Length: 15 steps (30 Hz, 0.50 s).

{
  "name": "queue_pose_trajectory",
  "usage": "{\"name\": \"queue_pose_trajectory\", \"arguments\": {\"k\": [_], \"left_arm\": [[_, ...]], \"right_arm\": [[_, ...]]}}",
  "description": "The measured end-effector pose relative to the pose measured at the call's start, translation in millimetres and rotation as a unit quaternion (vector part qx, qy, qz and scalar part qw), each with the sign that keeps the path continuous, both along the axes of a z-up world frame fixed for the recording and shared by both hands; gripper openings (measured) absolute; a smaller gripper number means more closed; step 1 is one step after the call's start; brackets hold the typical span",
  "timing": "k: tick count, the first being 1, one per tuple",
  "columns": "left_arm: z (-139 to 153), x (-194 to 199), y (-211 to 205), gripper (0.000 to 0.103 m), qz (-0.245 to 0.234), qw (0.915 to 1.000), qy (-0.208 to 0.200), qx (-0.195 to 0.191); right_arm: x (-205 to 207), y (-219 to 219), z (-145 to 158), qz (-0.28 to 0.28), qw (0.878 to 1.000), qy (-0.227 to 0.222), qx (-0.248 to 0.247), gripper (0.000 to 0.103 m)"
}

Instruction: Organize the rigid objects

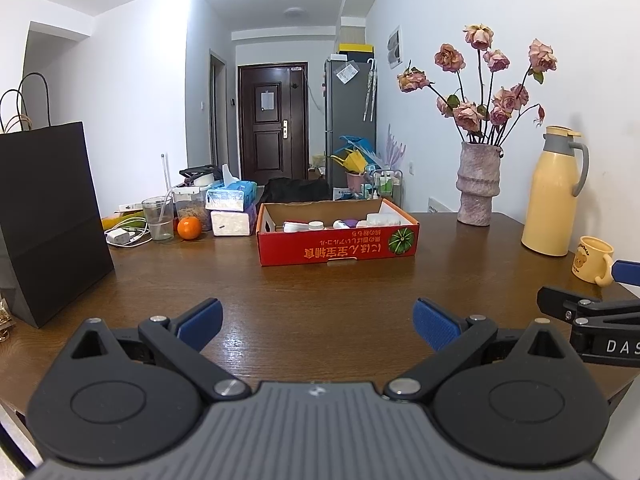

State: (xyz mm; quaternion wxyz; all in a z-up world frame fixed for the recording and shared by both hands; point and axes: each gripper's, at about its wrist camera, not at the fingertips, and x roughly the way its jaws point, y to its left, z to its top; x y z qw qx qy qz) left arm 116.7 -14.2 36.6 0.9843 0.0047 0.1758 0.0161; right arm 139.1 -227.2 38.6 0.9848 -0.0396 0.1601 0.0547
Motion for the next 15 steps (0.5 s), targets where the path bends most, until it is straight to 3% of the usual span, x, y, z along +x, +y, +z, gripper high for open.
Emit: {"name": "queue_pose_trajectory", "arguments": {"k": [15], "left_arm": [[-9, 10, 3, 0.103, 0.000, 0.9999, 0.010, -0.008]], "right_arm": [[12, 1, -8, -0.001, 1.000, 0.013, -0.002, 0.103]]}}
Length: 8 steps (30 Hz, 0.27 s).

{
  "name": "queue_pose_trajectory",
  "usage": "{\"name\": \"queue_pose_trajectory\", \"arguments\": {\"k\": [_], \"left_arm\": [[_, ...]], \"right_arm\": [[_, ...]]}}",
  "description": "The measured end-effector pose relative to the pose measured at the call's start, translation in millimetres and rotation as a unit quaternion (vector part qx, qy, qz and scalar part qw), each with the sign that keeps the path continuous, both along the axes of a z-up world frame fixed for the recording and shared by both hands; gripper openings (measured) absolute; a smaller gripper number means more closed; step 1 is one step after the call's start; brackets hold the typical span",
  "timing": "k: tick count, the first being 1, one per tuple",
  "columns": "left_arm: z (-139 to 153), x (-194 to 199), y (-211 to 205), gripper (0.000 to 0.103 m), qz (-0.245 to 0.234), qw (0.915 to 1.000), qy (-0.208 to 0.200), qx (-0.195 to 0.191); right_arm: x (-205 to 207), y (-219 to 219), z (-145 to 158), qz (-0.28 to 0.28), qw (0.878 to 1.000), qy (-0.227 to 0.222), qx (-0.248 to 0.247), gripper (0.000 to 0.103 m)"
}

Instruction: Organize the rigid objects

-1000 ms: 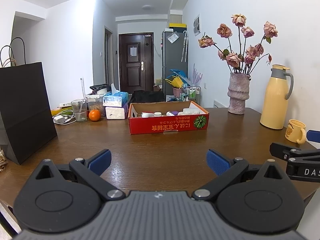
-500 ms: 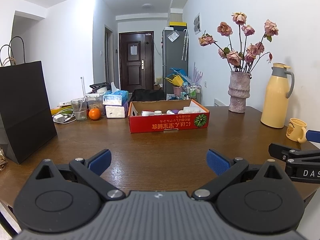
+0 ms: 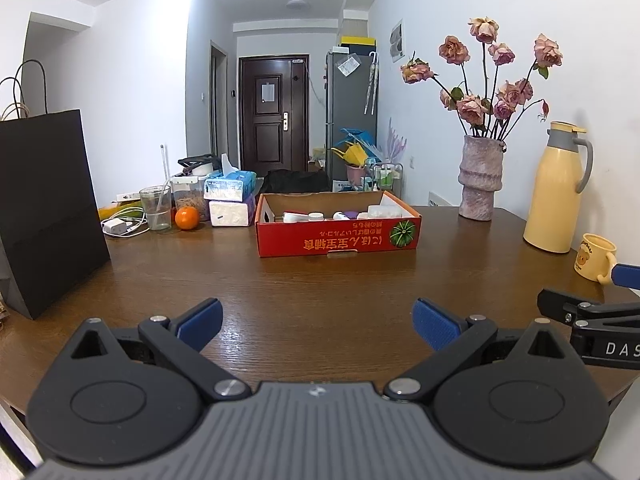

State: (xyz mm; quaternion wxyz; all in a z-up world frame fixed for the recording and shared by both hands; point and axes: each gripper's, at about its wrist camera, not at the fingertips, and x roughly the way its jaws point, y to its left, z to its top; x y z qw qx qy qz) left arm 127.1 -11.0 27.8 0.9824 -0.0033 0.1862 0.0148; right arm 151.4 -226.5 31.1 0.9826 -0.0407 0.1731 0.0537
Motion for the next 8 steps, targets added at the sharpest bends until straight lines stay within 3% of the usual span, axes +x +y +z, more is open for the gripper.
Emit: {"name": "queue_pose_trajectory", "arguments": {"k": [8], "left_arm": [[-8, 12, 1, 0.103, -0.007, 0.9999, 0.010, -0.010]], "right_arm": [[13, 5, -8, 0.003, 1.000, 0.016, -0.005, 0.103]]}}
